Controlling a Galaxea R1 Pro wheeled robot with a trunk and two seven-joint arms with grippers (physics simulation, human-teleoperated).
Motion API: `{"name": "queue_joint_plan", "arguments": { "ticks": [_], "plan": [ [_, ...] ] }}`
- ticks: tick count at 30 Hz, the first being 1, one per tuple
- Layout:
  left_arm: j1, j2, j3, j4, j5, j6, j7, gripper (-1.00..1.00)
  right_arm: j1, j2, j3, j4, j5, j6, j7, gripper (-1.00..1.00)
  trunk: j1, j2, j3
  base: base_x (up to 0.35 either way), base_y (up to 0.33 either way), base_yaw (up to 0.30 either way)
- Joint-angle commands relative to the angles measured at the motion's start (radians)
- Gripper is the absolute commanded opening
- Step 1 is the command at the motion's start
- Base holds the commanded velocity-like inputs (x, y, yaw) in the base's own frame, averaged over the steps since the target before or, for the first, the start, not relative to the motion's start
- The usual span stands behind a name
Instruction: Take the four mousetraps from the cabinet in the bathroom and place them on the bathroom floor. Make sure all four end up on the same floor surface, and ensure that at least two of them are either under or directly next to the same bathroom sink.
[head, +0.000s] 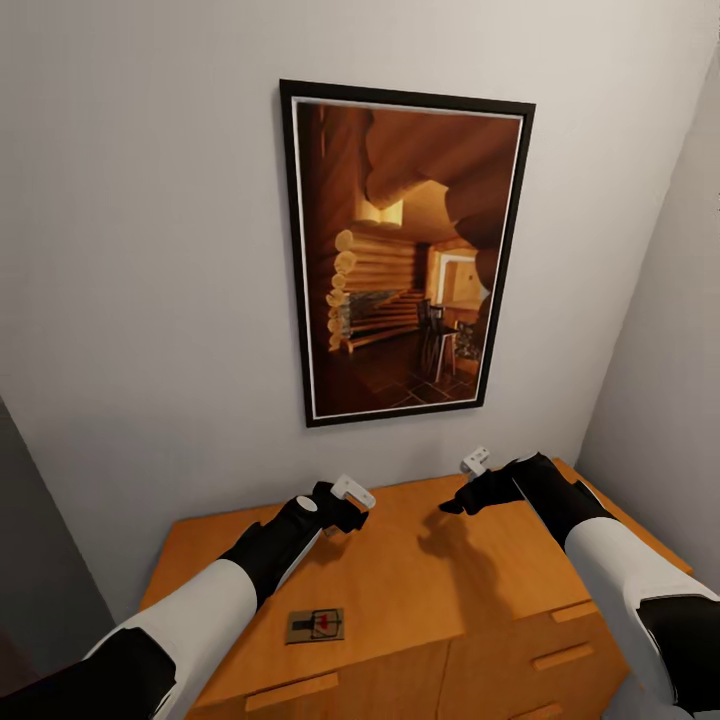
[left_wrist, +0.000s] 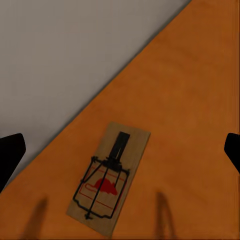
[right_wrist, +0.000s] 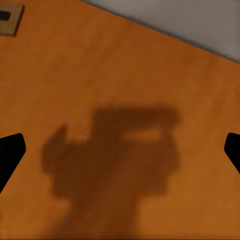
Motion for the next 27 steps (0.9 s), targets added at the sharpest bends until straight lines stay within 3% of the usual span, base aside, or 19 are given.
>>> {"name": "queue_joint_plan", "arguments": {
  "ticks": [1,27],
  "plan": [
    [0.000,0.000,0.000,-0.001,-0.008,0.004,-0.004,1.00,0.000,-0.001,0.002,-0.002,0.007,0.002,0.005,1.00,0.000,-0.001,-0.001,-0.035,-0.012,0.000],
    [0.000,0.007,0.002,-0.001,-0.007,0.004,-0.004,1.00,0.000,-0.001,0.002,-0.002,0.007,0.002,0.005,1.00,0.000,-0.001,-0.001,-0.003,-0.001,0.000]
  ]
}}
